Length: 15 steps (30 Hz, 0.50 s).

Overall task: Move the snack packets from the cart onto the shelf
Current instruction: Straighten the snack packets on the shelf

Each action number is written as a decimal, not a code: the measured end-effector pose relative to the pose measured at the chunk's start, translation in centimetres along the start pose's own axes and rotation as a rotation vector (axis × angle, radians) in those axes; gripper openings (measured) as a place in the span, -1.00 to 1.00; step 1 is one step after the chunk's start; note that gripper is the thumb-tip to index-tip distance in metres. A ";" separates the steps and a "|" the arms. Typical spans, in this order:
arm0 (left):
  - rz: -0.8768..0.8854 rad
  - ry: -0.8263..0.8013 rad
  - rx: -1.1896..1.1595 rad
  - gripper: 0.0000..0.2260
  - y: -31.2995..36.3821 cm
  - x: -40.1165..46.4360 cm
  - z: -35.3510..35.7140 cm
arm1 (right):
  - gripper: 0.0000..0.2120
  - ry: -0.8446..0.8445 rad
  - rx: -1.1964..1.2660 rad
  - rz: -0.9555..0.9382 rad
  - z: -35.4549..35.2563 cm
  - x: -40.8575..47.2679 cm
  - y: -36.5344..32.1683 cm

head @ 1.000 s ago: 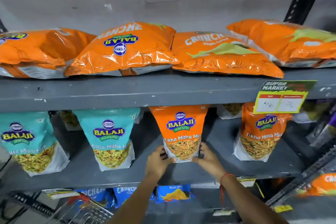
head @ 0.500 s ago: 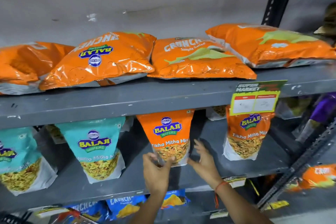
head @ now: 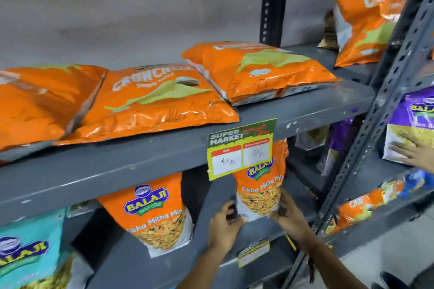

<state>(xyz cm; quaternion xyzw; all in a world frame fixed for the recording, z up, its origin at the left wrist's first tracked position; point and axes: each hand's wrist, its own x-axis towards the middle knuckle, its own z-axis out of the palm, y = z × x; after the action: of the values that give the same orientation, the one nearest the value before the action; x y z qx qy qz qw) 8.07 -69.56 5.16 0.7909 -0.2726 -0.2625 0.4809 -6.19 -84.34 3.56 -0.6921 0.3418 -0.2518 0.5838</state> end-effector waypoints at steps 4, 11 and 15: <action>0.003 0.135 0.018 -0.70 -0.6 0.7 1.6 | -0.34 -0.010 -0.003 0.043 -0.4 0.4 0.9; 0.006 0.118 -0.075 -0.66 -0.9 0.7 2.3 | -0.35 0.026 0.035 0.018 -0.5 -0.1 0.7; -0.001 0.108 -0.115 -0.60 -1.3 -1.1 0.8 | -0.32 0.134 0.098 -0.002 0.8 -1.8 -0.3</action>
<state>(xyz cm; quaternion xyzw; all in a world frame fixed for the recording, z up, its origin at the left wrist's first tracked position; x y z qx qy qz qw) 6.97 -68.82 3.83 0.7751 -0.2302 -0.2348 0.5396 -6.73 -82.41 3.76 -0.6446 0.3665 -0.3145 0.5927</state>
